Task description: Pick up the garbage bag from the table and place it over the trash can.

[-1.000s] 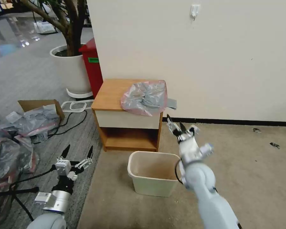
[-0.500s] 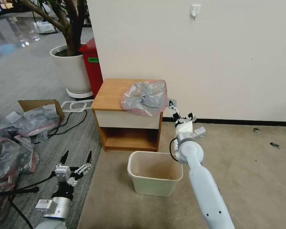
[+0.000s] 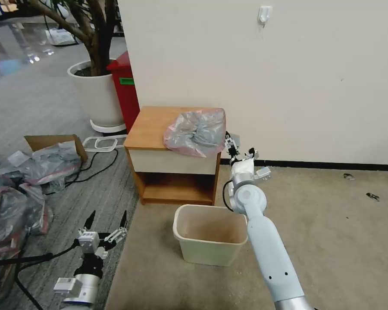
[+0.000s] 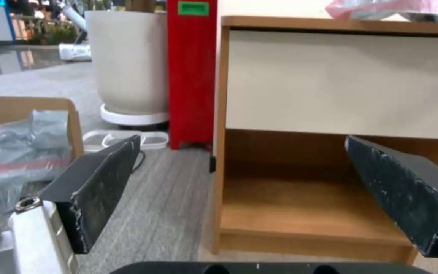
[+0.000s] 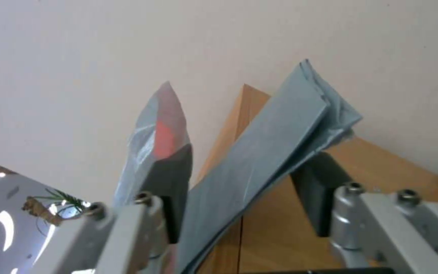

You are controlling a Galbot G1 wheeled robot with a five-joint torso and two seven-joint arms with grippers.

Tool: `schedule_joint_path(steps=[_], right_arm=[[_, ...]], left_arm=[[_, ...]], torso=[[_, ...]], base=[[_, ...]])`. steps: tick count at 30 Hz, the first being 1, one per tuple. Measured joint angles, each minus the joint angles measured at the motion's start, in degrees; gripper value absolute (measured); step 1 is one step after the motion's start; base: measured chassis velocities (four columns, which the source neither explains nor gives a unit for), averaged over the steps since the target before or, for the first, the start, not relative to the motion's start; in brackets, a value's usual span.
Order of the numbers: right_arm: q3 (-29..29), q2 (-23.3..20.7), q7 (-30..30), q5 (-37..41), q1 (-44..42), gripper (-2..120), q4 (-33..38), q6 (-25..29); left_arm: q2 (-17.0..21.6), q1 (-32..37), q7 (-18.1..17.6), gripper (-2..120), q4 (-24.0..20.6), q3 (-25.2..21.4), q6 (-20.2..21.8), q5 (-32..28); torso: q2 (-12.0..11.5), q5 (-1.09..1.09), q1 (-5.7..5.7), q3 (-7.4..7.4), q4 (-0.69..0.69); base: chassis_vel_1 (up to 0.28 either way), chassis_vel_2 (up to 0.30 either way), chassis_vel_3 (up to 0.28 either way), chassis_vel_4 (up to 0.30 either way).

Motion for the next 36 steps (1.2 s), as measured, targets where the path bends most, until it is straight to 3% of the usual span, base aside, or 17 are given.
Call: schedule_joint_path(steps=[12,24,28,29,32,36], right_arm=[[-0.1,0.4,-0.5,-1.3,-0.4,0,0.6,1.0],[-1.7,-1.6,0.8,-1.1,-2.8,0,4.8,1.5],[-7.5,-5.0,10.5,-1.1,-6.6,0,13.9,2.6],[-7.5,-5.0,10.5,-1.1,-6.6,0,13.9,2.6],[-11.9,-7.4,19.0,-2.9,-10.3,0,21.3,-1.0],[-15.2,-9.1,24.1,-5.5,-13.7,0,25.8,-2.4]], left_arm=[[0.0,-0.6,0.0,100,0.3,0.0,-0.4,0.4],[0.3,-0.6,-0.1,100,-0.4,-0.4,-1.2,1.1],[0.1,-0.2,-0.3,100,-1.5,-0.6,-1.6,1.1],[0.1,-0.2,-0.3,100,-1.5,-0.6,-1.6,1.1],[0.8,-0.1,-1.5,100,-2.2,-0.6,-1.7,1.5],[1.2,-0.1,-1.9,100,-2.8,-0.7,-1.6,1.5]], torso=[[0.0,0.00,0.00,0.00,0.00],[0.0,0.01,0.00,0.00,0.00],[0.0,0.01,0.00,0.00,0.00],[0.0,0.01,0.00,0.00,0.00],[0.0,0.00,0.00,-0.01,0.01],[0.0,0.00,0.00,-0.01,0.00]], base=[[0.000,0.000,0.000,0.000],[0.000,0.000,0.000,0.000],[0.000,0.000,0.000,0.000],[0.000,0.000,0.000,0.000],[0.000,0.000,0.000,0.000],[0.000,0.000,0.000,0.000]])
